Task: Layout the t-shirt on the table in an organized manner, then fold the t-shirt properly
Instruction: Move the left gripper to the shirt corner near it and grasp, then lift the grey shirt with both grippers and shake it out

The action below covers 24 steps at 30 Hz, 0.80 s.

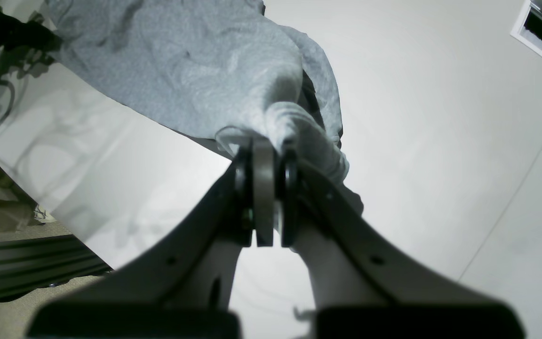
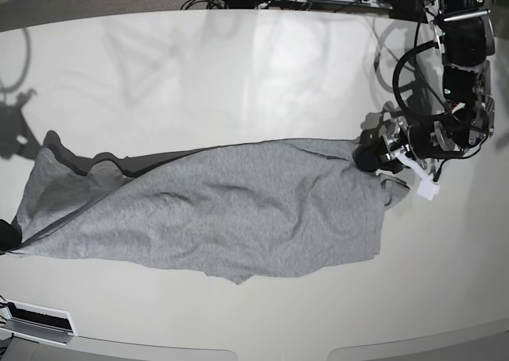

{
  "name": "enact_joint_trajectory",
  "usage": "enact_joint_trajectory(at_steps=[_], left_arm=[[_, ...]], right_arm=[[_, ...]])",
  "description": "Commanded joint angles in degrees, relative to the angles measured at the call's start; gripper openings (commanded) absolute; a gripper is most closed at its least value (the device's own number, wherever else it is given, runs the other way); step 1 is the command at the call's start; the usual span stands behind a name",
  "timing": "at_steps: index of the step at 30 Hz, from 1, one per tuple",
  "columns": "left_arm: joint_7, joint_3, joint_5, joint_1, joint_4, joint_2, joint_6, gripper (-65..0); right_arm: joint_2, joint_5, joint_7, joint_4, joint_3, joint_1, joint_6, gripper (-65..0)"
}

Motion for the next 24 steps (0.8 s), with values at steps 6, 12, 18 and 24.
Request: enact_joint_trajectory(at_steps=[6, 12, 18, 24], left_arm=[[0.33, -0.11, 6.43, -0.35, 3.17, -0.74, 4.2, -33.6], [-0.76, -0.04, 10.27, 0.13, 3.1, 2.78, 8.96, -33.5], [-0.15, 0.07, 10.21, 0.11, 3.1, 6.95, 7.17, -33.5], [2.29, 1.29, 9.77, -0.59, 3.13, 8.26, 4.39, -54.2]], right_arm=[[1.75, 1.05, 1.3, 0.61, 0.61, 1.7, 0.3, -65.0], [1.73, 1.05, 1.3, 0.61, 0.61, 1.73, 0.3, -65.0], [1.75, 1.03, 1.3, 0.61, 0.61, 1.7, 0.3, -65.0], [1.75, 1.05, 1.3, 0.61, 0.61, 1.7, 0.3, -65.0]])
